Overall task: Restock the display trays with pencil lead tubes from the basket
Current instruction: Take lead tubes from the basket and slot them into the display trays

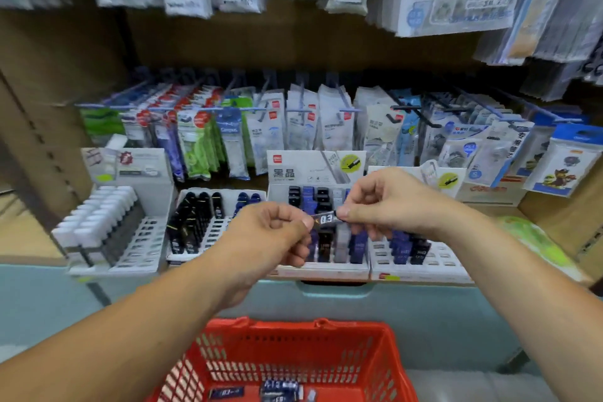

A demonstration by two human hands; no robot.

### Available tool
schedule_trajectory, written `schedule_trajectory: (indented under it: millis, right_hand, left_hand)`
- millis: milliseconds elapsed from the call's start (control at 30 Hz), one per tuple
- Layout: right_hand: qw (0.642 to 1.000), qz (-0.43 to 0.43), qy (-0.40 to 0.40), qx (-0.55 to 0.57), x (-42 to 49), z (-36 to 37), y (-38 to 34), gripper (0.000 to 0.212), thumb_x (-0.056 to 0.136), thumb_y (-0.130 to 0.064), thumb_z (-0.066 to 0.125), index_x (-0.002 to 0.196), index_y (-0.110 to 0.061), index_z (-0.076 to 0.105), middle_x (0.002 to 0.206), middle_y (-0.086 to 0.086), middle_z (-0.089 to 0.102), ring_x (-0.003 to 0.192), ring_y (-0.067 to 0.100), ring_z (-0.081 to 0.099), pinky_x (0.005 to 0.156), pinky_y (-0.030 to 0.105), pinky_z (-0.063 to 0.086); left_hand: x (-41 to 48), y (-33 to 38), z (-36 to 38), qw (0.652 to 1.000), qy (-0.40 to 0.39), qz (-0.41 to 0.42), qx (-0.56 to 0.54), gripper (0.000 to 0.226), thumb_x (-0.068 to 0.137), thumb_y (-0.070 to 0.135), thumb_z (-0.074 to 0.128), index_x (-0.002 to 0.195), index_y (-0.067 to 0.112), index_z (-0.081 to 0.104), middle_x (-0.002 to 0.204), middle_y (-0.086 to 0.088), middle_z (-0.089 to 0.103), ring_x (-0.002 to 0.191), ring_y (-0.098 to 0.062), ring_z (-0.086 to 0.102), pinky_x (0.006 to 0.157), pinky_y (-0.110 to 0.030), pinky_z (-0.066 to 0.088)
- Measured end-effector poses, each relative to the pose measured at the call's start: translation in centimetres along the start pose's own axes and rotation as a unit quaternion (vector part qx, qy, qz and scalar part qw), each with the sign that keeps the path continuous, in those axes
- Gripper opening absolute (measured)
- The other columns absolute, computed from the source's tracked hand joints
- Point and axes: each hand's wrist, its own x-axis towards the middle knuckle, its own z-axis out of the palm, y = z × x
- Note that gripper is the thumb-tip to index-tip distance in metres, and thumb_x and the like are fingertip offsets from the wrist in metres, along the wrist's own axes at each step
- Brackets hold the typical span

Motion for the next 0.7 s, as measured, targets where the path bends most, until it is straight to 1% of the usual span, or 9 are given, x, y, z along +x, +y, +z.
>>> schedule_trajectory:
  millis: [133,233,367,467,500,533,600,633,700]
  right_hand:
    - [0.993,-0.062,-0.013,-0.095,2.9,4.0,-3.3,0.029,0.090,-0.038,0.077,0.075,-0.014,0.073,0.063,0.003,0.070,0.053,0.012,0.060,0.053,0.027,0.048]
    - [0.983,-0.115,0.019,-0.143,5.5,7.4,-4.9,0.033,0.091,-0.050,0.069,0.076,-0.021,0.074,0.068,0.000,0.070,0.065,0.015,0.064,0.068,0.038,0.056]
    - [0.976,-0.108,0.092,-0.167,8.5,10.2,-4.7,0.023,0.093,-0.049,0.065,0.085,-0.031,0.075,0.085,-0.016,0.071,0.083,0.002,0.064,0.082,0.037,0.055]
    - [0.968,-0.119,0.105,-0.194,10.2,11.7,-3.7,0.022,0.093,-0.050,0.065,0.102,-0.033,0.075,0.105,-0.019,0.068,0.106,0.003,0.061,0.098,0.041,0.051]
    - [0.965,-0.122,0.099,-0.211,10.6,12.2,-3.6,0.029,0.093,-0.052,0.065,0.110,-0.032,0.074,0.113,-0.017,0.066,0.113,0.006,0.059,0.103,0.041,0.049]
    - [0.961,-0.125,0.090,-0.231,11.0,12.7,-3.5,0.039,0.091,-0.056,0.065,0.120,-0.030,0.071,0.121,-0.014,0.063,0.120,0.007,0.055,0.108,0.040,0.046]
    - [0.954,-0.116,0.059,-0.270,11.7,13.3,-3.6,0.064,0.086,-0.066,0.066,0.137,-0.028,0.062,0.138,-0.010,0.054,0.133,0.010,0.046,0.114,0.035,0.038]
    - [0.953,-0.103,0.039,-0.284,11.9,13.5,-3.6,0.076,0.081,-0.072,0.066,0.143,-0.029,0.056,0.145,-0.009,0.048,0.137,0.011,0.042,0.115,0.034,0.035]
    - [0.952,-0.070,0.006,-0.297,12.5,13.7,-3.4,0.104,0.067,-0.090,0.059,0.151,-0.030,0.047,0.150,-0.008,0.042,0.141,0.014,0.038,0.117,0.037,0.035]
  left_hand:
    - [-1.5,0.5,-5.7,0.996,0.071,0.030,-0.047,0.010,0.098,0.013,0.068,0.093,0.005,0.070,0.073,-0.010,0.067,0.060,-0.015,0.060,0.056,-0.024,0.053]
    - [-2.1,0.8,-10.3,0.986,0.140,0.056,-0.072,0.011,0.100,0.015,0.066,0.100,0.006,0.072,0.076,-0.007,0.066,0.063,-0.012,0.060,0.057,-0.023,0.054]
    - [-2.1,0.1,-16.0,0.965,0.237,0.099,0.057,0.016,0.104,0.012,0.060,0.100,0.014,0.075,0.073,0.000,0.070,0.065,-0.008,0.064,0.060,-0.022,0.057]
    - [-1.6,-1.0,-18.2,0.946,0.254,0.111,0.166,0.020,0.103,0.013,0.059,0.094,0.020,0.076,0.075,-0.003,0.072,0.071,-0.021,0.068,0.069,-0.033,0.064]
    - [-1.3,-1.3,-18.6,0.941,0.252,0.115,0.193,0.018,0.103,0.015,0.061,0.095,0.021,0.076,0.078,-0.005,0.073,0.074,-0.024,0.069,0.074,-0.039,0.064]
    - [-0.8,-1.6,-18.9,0.937,0.248,0.119,0.213,0.016,0.102,0.016,0.062,0.098,0.021,0.077,0.078,-0.003,0.073,0.074,-0.019,0.070,0.077,-0.037,0.063]
    - [0.3,-2.1,-19.1,0.929,0.241,0.130,0.249,0.015,0.101,0.014,0.063,0.103,0.018,0.077,0.075,0.009,0.071,0.066,0.001,0.064,0.070,-0.015,0.054]
    - [1.0,-2.2,-18.9,0.925,0.241,0.133,0.263,0.015,0.100,0.014,0.064,0.107,0.016,0.077,0.077,0.013,0.070,0.065,0.006,0.062,0.067,-0.008,0.049]
    - [2.4,-2.1,-18.3,0.921,0.235,0.142,0.276,0.016,0.100,0.016,0.065,0.113,0.017,0.075,0.085,0.014,0.071,0.076,0.005,0.064,0.077,-0.011,0.051]
